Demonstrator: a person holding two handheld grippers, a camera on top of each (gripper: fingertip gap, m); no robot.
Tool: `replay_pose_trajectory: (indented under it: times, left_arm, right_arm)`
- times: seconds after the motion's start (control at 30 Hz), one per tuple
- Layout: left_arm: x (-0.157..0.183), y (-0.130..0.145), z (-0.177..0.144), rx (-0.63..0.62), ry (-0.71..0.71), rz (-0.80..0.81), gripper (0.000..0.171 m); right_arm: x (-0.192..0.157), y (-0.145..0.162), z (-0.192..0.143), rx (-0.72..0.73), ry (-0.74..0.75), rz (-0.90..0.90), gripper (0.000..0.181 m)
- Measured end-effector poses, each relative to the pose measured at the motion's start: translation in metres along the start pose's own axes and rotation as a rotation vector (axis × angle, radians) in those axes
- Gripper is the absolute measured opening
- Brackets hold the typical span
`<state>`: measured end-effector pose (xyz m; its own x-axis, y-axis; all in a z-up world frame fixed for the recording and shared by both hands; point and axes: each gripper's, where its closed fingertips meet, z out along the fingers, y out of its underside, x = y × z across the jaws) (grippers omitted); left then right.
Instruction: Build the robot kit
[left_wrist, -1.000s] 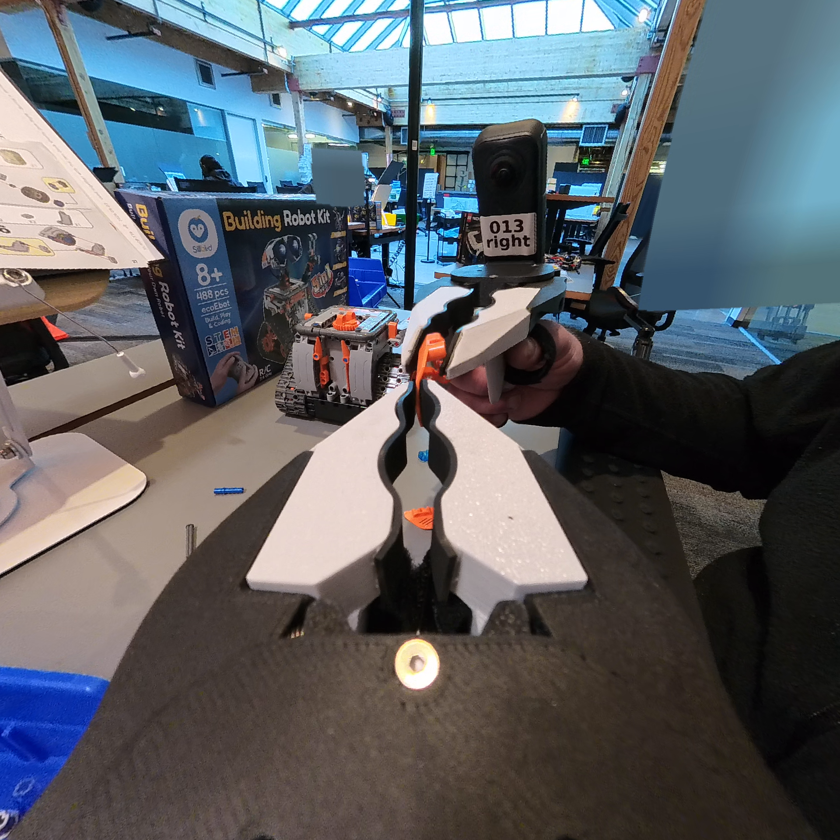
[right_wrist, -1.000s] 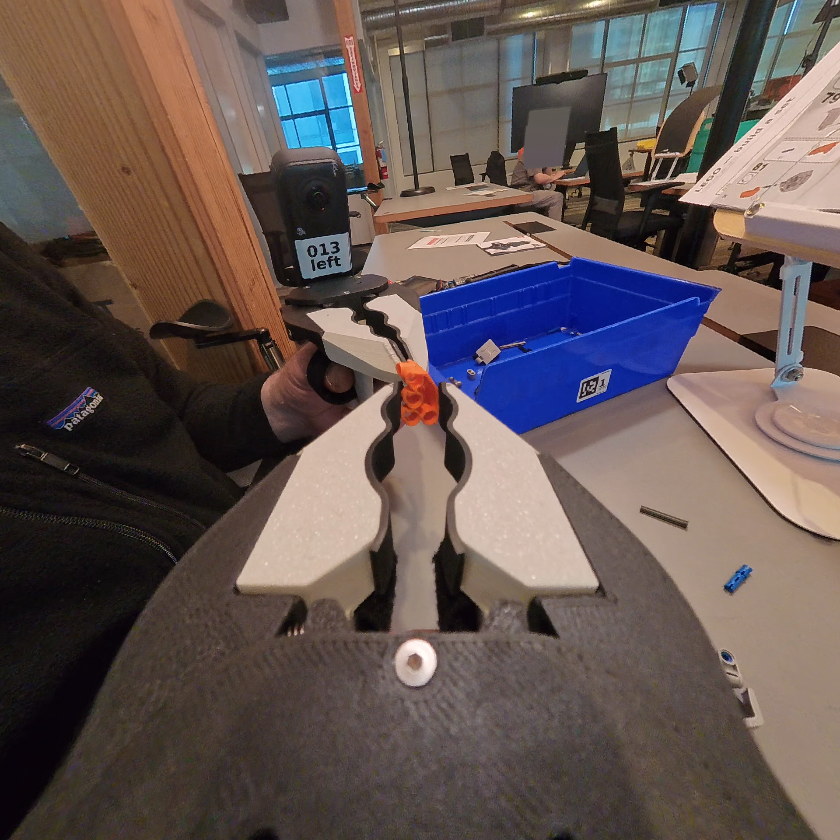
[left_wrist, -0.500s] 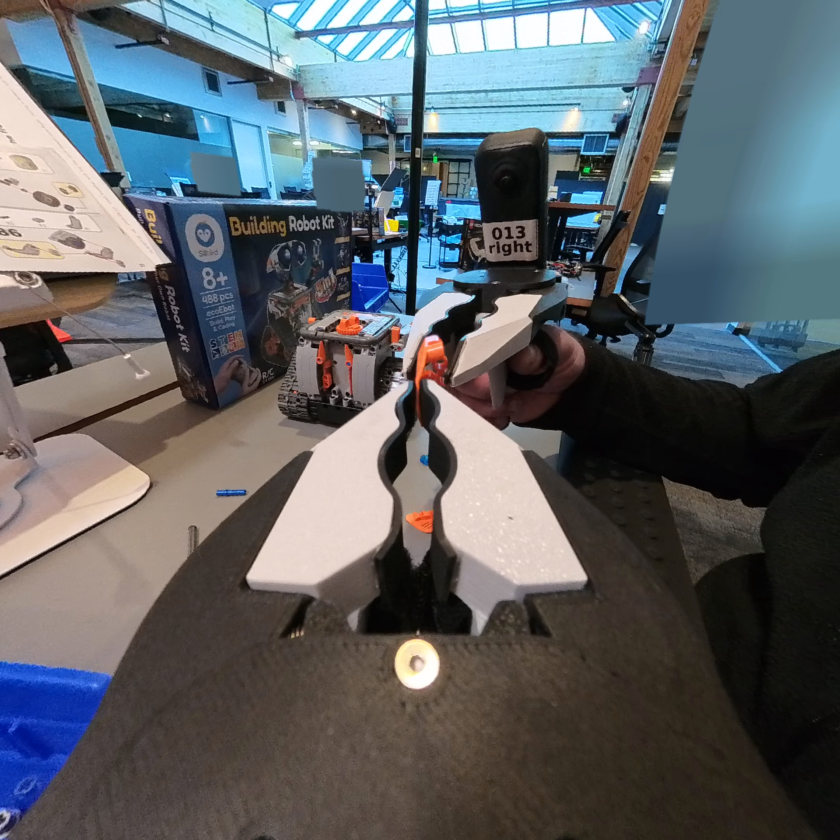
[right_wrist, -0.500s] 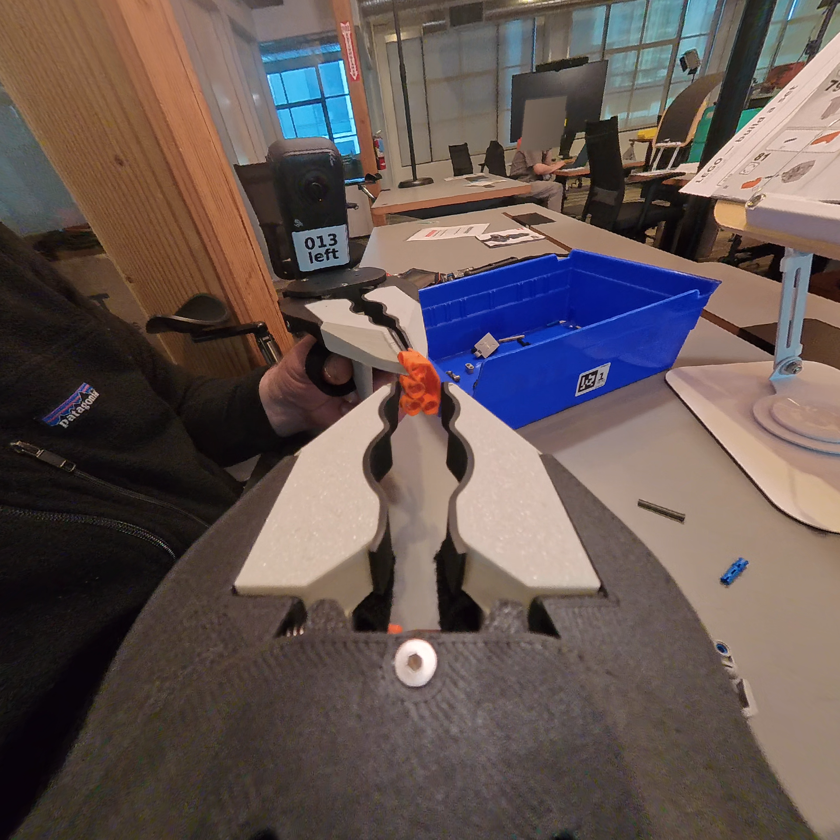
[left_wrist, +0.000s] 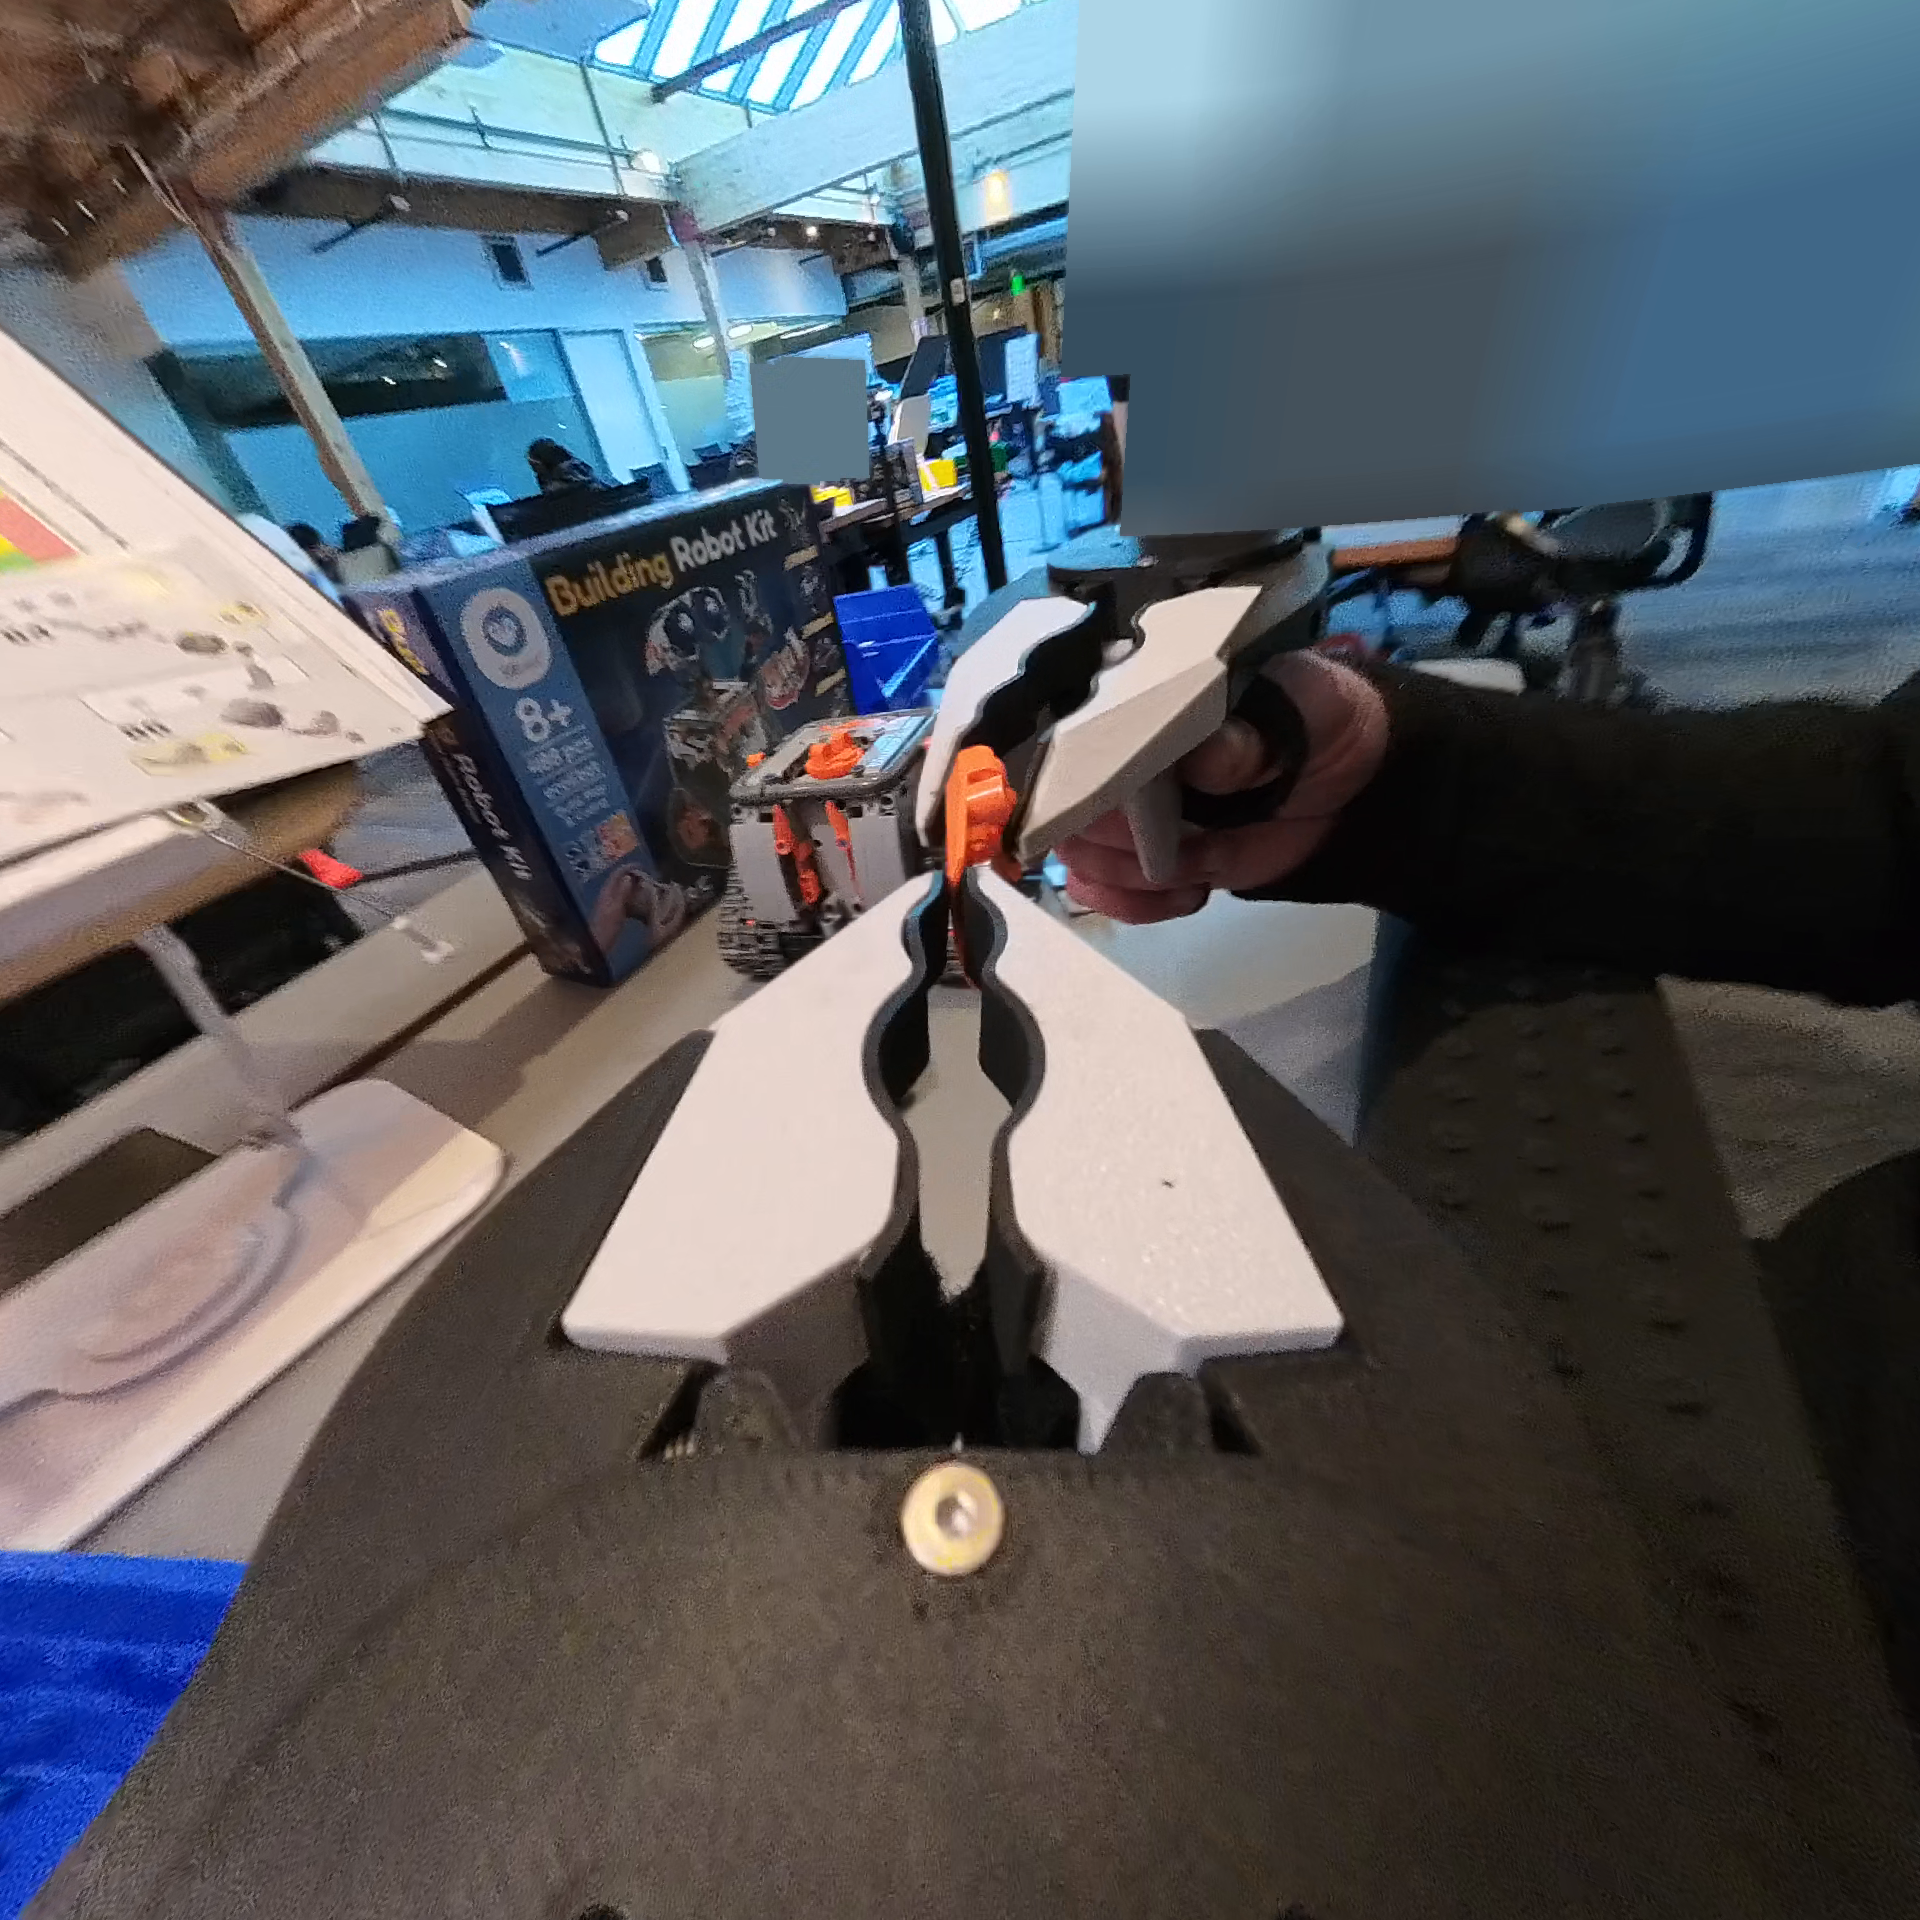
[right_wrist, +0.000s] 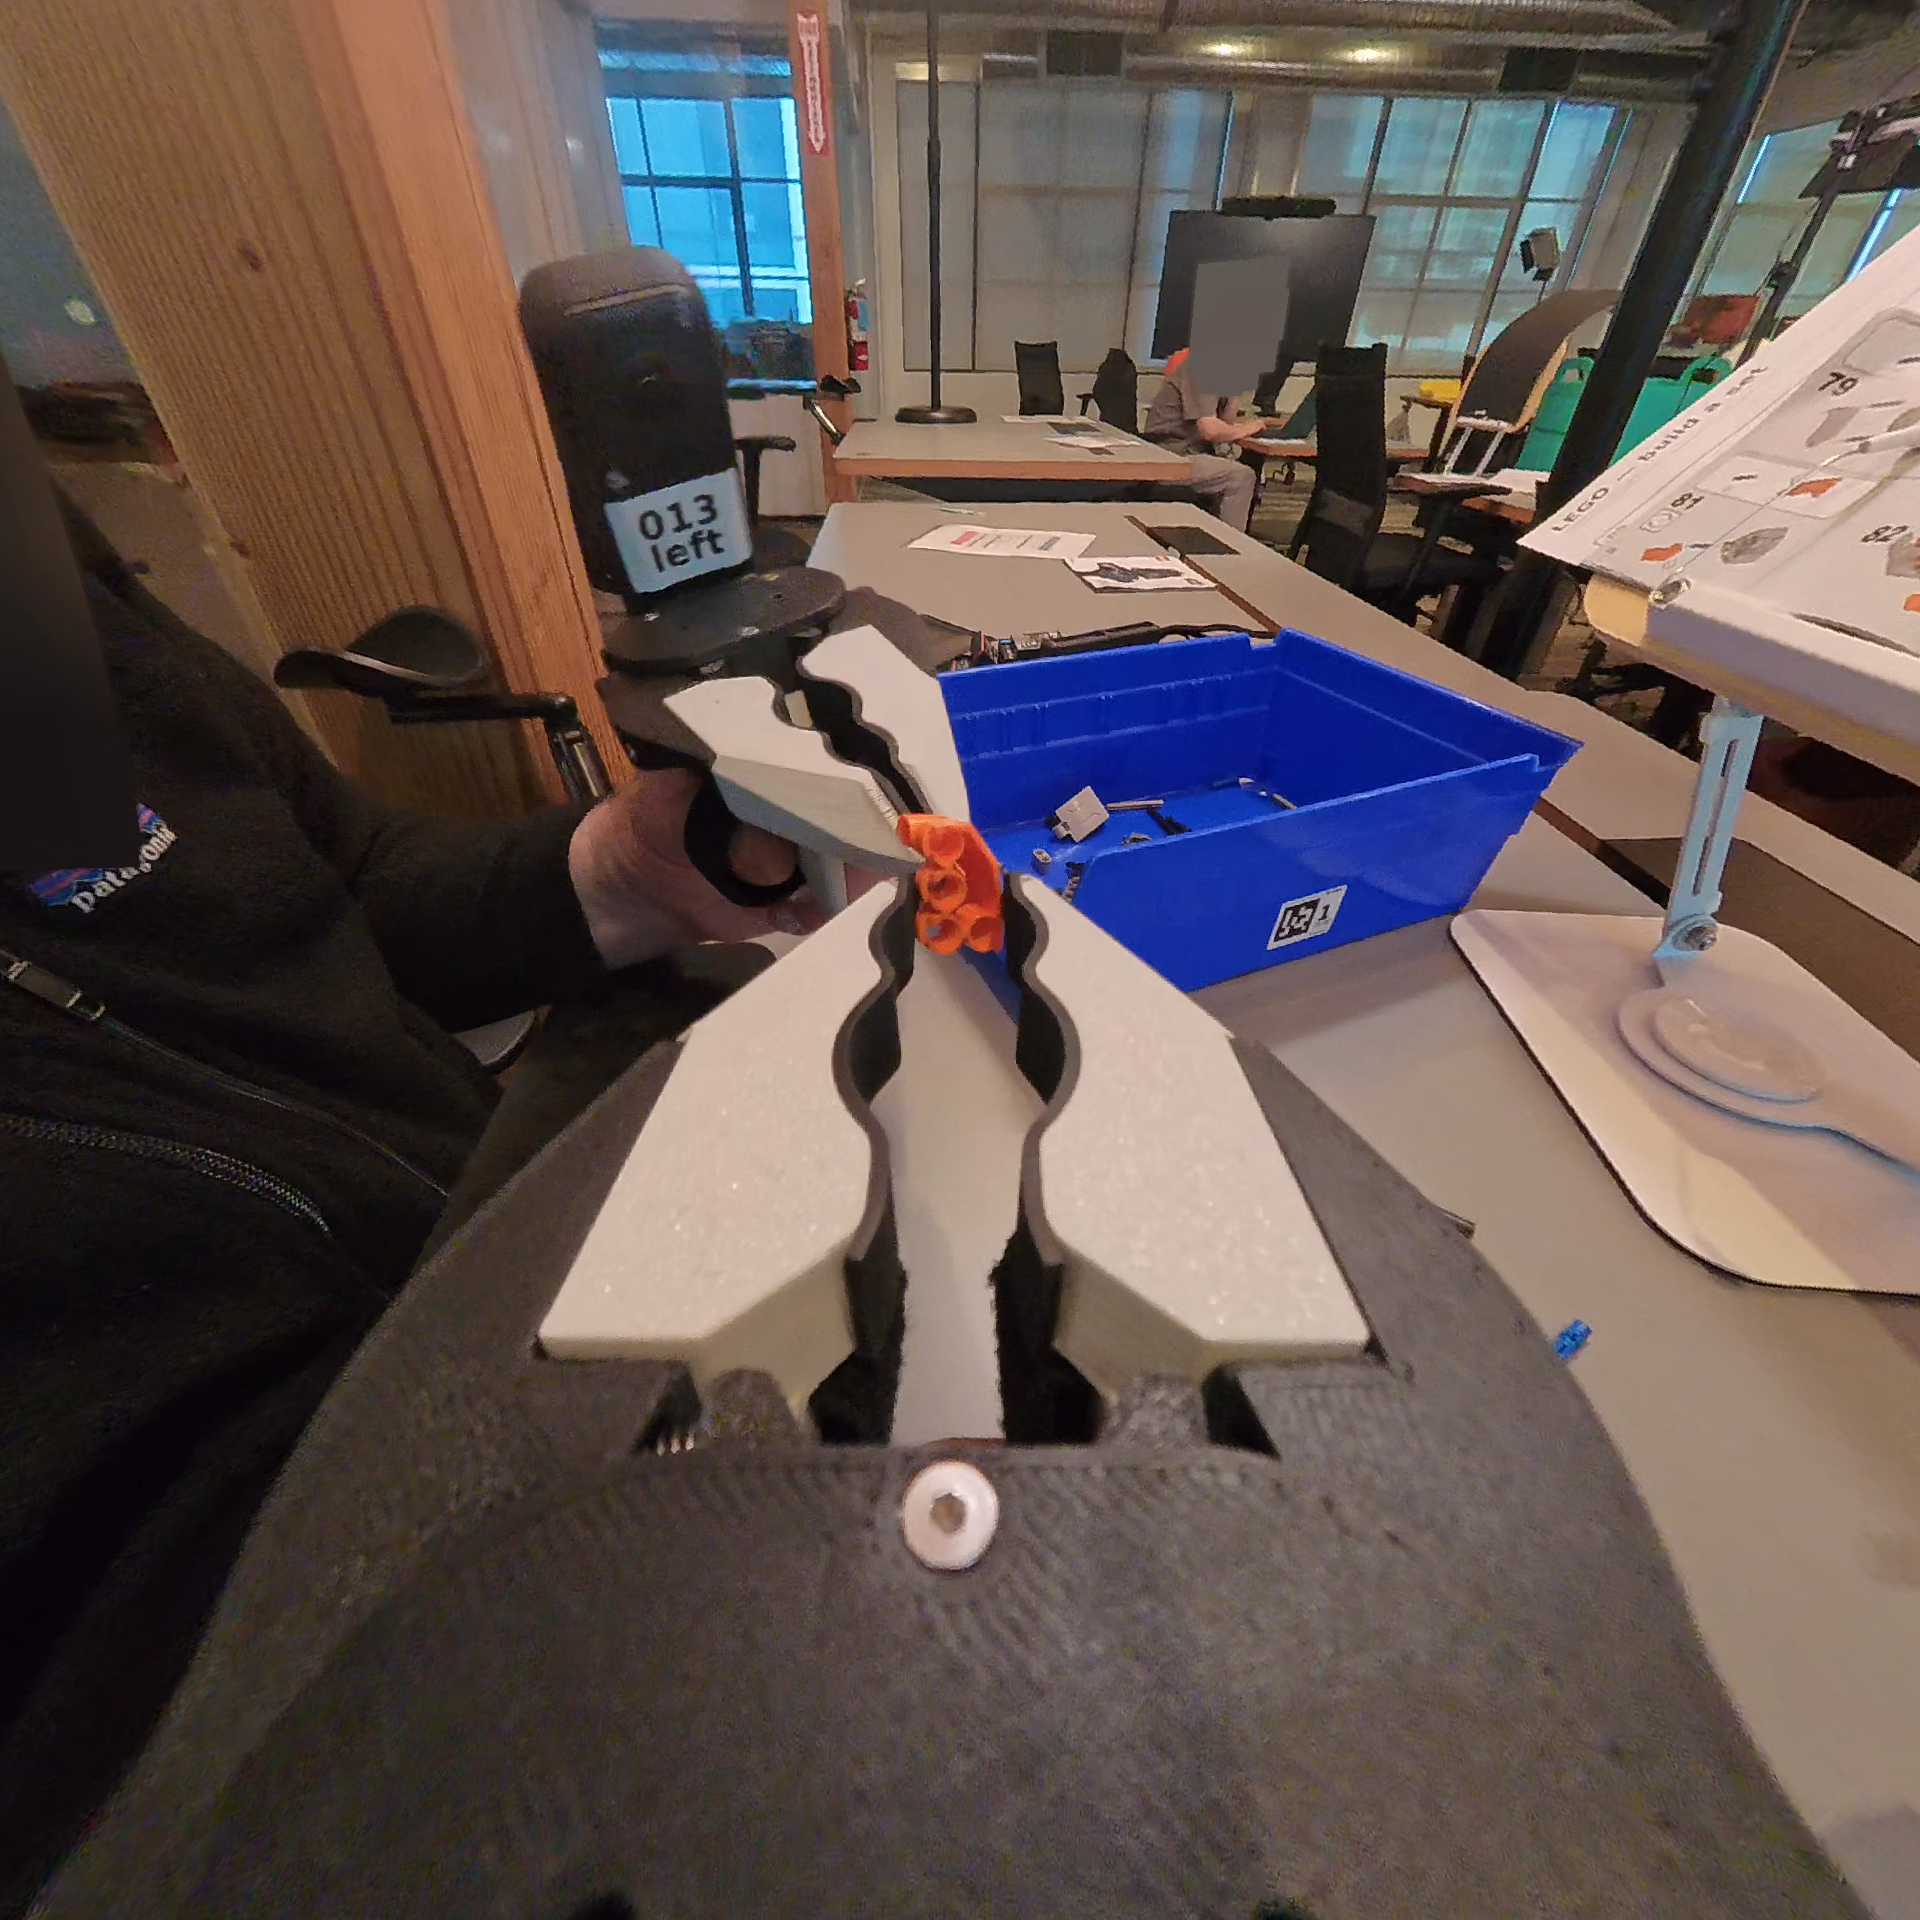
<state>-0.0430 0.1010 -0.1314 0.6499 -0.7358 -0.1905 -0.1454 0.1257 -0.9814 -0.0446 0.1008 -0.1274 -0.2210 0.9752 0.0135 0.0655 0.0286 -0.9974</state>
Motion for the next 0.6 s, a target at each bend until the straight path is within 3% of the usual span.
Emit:
replay_pose_trajectory:
  times: [0.23, 0.43, 0.6]
  left_arm:
    - [-0.005, -0.007, -0.001, -0.077, -0.150, 0.313, 0.000]
    - [-0.019, -0.020, -0.003, -0.200, -0.331, 0.787, 0.000]
    - [-0.021, -0.029, 0.003, -0.257, -0.364, 1.093, 0.000]
  right_arm:
    - [0.002, -0.008, -0.003, 0.064, -0.022, 0.081, 0.022]
    - [0.007, -0.020, -0.013, 0.164, -0.082, 0.239, 0.027]
    - [0.008, -0.027, -0.018, 0.220, -0.128, 0.310, 0.031]
